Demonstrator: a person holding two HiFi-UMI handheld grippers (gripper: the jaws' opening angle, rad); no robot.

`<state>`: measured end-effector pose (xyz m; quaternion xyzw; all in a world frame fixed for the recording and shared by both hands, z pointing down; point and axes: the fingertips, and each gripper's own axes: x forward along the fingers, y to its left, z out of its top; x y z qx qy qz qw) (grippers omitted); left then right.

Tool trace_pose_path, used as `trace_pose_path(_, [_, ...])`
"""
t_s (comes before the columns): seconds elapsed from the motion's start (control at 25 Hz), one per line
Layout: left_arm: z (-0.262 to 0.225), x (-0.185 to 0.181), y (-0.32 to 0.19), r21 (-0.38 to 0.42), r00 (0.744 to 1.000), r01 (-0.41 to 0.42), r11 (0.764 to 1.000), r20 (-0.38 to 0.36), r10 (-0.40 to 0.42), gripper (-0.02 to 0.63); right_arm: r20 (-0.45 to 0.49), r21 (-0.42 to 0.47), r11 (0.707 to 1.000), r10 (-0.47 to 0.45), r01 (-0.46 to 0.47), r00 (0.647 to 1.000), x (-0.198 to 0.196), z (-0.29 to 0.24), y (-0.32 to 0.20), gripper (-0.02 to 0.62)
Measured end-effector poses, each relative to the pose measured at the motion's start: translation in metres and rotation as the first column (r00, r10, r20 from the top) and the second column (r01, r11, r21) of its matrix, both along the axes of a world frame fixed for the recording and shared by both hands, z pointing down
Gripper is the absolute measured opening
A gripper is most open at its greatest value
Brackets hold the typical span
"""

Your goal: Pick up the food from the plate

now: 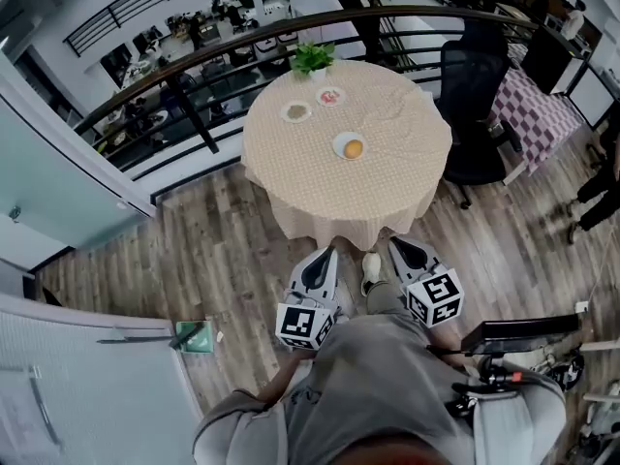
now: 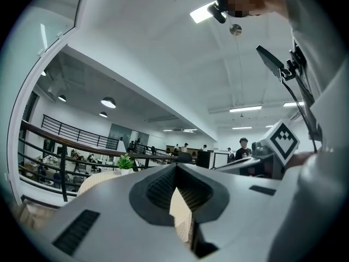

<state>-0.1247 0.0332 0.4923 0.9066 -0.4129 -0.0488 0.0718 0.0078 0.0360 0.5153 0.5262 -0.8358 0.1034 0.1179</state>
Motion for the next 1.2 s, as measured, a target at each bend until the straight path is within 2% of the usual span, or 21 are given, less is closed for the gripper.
trace_pose_path(0.36, [0.001,-0.004,-0.06,-0.003,0.992,0.123,0.992,0.017,-0.123,0.011,0.014,-0.001,0.996,-0.087,0.087,0.996,0.004,0.003,-0.066,0.015])
trace_pose_path(0.88, [0.013,0.014,-0.163,-0.02,0.978,0.199,0.98,0.068,-0.197,0.011,0.057,-0.002,0.977,-0.211,0.211,0.976,0.002,0.02,-0.186,0.015])
trace_pose_path(1.2, [-0.002,0.039,-0.228,0.025,0.975,0.194,0.981,0.109,-0.196,0.011,0.084,0.017,0.971,-0.239,0.238,0.967,0.018,0.016,-0.258,0.015])
